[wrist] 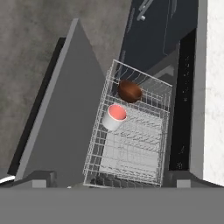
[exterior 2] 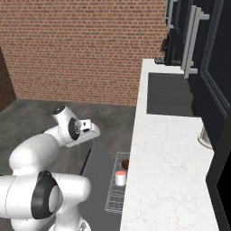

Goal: Pick up the cup and bowl from the counter, place them in the dishwasher, and close the dishwasher door.

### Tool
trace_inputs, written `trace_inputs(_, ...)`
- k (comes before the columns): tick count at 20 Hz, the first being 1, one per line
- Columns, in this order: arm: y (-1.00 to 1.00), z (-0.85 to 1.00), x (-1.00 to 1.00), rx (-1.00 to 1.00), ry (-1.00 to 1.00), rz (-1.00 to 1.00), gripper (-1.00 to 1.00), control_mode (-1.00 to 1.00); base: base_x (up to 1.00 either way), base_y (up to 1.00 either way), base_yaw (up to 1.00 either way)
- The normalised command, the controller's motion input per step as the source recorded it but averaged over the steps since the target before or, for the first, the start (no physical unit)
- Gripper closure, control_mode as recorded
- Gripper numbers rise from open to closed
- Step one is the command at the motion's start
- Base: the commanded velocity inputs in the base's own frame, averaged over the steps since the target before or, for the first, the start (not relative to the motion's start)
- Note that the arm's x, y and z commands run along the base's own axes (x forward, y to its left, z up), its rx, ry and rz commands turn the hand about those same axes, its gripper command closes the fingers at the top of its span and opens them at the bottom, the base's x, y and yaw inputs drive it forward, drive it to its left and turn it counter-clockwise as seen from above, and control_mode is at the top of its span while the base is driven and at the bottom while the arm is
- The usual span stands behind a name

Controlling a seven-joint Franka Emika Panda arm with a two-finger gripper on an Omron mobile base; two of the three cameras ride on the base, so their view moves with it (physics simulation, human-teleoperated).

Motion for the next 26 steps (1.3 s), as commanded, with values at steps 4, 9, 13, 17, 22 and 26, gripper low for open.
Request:
trace_inputs(4,0.01,0.77,-0.07,0.01,0.14,0.0,-1.0,-1.0,0.0,0.0,0.0)
trace_inputs(9,0.01,0.12,-0.23,0.0,0.09,0.0,-1.0,-1.0,0.0,0.0,0.0)
trace_inputs(13,0.25,0.0,-0.73,0.0,0.01,0.0,-1.0,-1.0,0.0,0.0,0.0)
trace_inputs(17,0.4,-0.05,-0.54,0.0,0.05,0.0,-1.0,-1.0,0.0,0.0,0.0)
trace_inputs(22,0.39,-0.3,-0.51,0.0,0.05,0.0,-1.0,-1.0,0.0,0.0,0.0)
trace_inputs(26,0.57,-0.44,-0.14,0.0,0.08,0.0,-1.0,-1.0,0.0,0.0,0.0)
